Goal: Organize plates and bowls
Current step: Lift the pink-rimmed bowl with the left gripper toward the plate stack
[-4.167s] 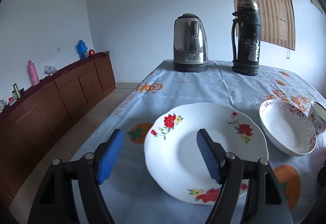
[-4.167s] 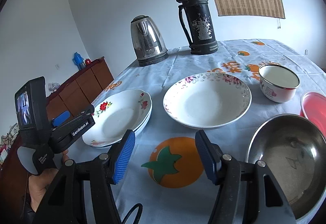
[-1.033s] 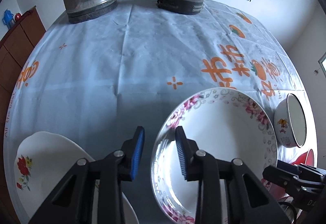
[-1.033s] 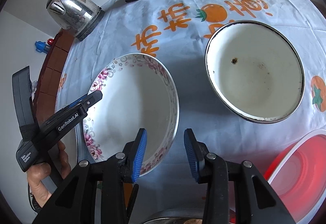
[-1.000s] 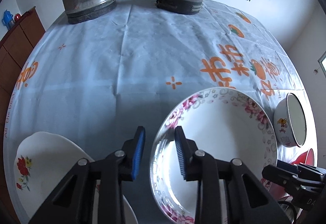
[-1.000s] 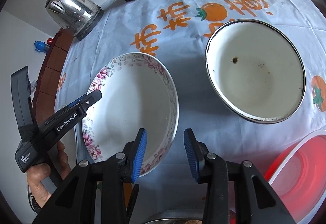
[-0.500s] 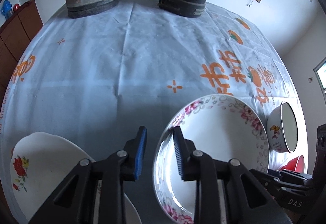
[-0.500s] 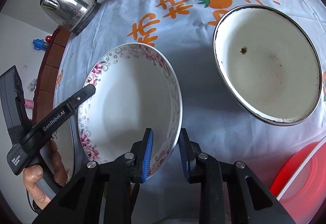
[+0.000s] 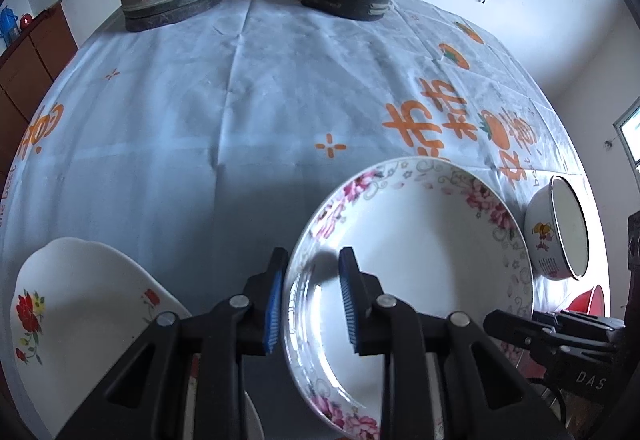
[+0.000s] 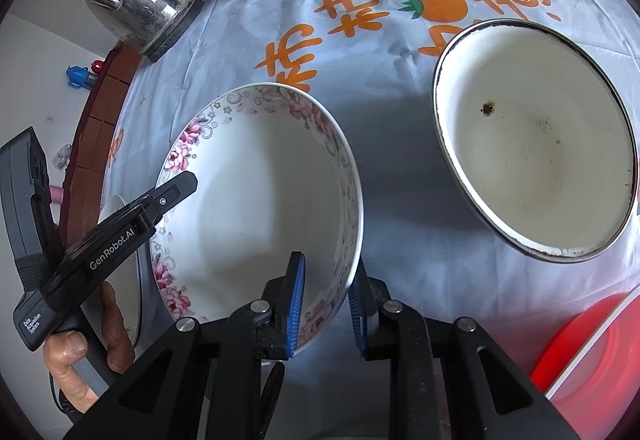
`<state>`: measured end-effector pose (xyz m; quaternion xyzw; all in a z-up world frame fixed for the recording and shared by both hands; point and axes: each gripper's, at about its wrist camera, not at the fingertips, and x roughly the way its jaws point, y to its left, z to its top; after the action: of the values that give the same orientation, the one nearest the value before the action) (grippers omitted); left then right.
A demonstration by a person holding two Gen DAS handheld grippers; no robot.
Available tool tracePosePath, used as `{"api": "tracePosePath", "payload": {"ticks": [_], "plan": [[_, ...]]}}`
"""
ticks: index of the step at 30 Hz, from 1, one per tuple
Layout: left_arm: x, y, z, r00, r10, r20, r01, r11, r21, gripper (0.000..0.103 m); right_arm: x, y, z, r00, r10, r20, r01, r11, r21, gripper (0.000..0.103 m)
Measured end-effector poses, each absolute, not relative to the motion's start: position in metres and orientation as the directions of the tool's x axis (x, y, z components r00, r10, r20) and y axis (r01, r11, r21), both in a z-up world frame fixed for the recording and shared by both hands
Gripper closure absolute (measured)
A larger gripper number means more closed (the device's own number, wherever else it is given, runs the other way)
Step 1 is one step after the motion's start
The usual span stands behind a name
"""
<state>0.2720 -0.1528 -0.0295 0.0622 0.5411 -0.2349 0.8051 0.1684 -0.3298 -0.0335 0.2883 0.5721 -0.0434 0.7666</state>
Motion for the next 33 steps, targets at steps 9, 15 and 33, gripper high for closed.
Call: {"api": "tracePosePath", "payload": {"ticks": [9, 15, 33], "plan": [[0.253, -0.143, -0.026, 0.359, -0.314, -0.879, 0.419, 0.896, -0.149, 0.085, 0.166, -0.324, -0.031, 0.357, 0.206, -0.911, 0.382, 0.858, 0.343, 0.082], [0.243, -0.143, -0.02, 0.393, -0.303, -0.868, 0.423, 0.898, -0.122, 0.085, 0.16, -0.33, -0.026, 0.384, 0.217, -0.898, 0.384, 0.846, 0.369, 0.084], [0.215, -0.126, 0.014, 0.468, -0.32, -0.824, 0.418, 0.901, -0.113, 0.085, 0.132, -0.317, 0.012, 0.462, 0.179, -0.868, 0.342, 0.867, 0.361, 0.084]]}}
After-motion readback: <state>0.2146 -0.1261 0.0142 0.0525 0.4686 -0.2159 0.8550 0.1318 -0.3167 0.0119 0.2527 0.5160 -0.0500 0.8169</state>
